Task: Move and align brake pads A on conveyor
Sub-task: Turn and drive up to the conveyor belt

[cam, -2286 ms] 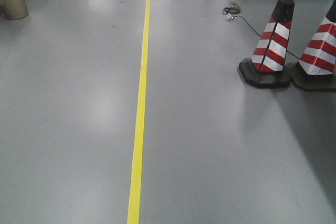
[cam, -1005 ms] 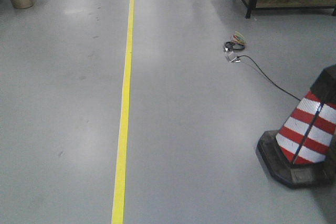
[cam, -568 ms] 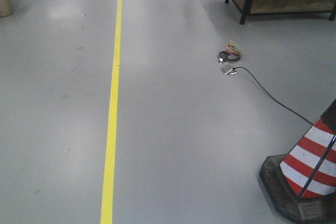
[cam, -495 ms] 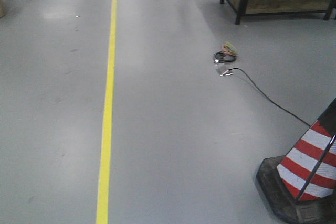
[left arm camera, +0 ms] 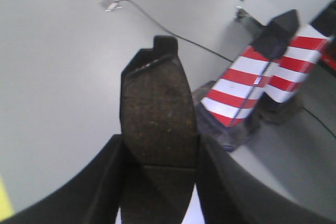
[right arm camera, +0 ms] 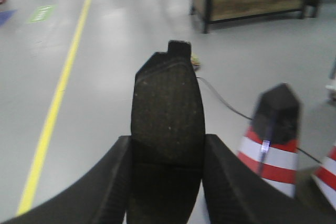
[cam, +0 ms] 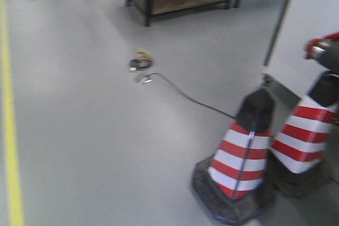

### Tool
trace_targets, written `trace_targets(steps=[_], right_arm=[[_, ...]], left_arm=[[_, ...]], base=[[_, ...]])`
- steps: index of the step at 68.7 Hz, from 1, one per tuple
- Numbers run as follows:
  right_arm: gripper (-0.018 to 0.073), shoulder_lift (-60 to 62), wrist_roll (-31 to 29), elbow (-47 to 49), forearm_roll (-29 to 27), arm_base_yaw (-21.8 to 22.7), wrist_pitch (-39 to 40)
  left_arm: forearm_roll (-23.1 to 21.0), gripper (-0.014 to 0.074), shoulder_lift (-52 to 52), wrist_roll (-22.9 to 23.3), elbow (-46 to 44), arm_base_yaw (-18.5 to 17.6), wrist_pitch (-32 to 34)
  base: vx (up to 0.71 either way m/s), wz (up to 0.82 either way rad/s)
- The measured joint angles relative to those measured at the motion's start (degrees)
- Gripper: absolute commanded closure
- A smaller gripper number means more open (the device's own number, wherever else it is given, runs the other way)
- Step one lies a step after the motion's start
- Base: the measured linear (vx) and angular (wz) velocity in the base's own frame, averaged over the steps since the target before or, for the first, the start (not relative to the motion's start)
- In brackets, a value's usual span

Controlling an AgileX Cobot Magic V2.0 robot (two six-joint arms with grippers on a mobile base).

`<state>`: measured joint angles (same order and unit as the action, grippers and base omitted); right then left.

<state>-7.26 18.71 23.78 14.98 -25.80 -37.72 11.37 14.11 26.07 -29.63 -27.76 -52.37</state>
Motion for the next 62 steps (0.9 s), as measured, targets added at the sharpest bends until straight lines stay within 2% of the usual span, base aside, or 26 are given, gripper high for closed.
trace_targets(steps=[62], right_arm=[[0.0564, 0.0, 0.0, 0.0, 0.0, 0.0, 0.0]], left_arm=[[0.0, 0.0603, 0.0, 0.0, 0.0, 0.0, 0.0]], base=[[0.22, -0.86]])
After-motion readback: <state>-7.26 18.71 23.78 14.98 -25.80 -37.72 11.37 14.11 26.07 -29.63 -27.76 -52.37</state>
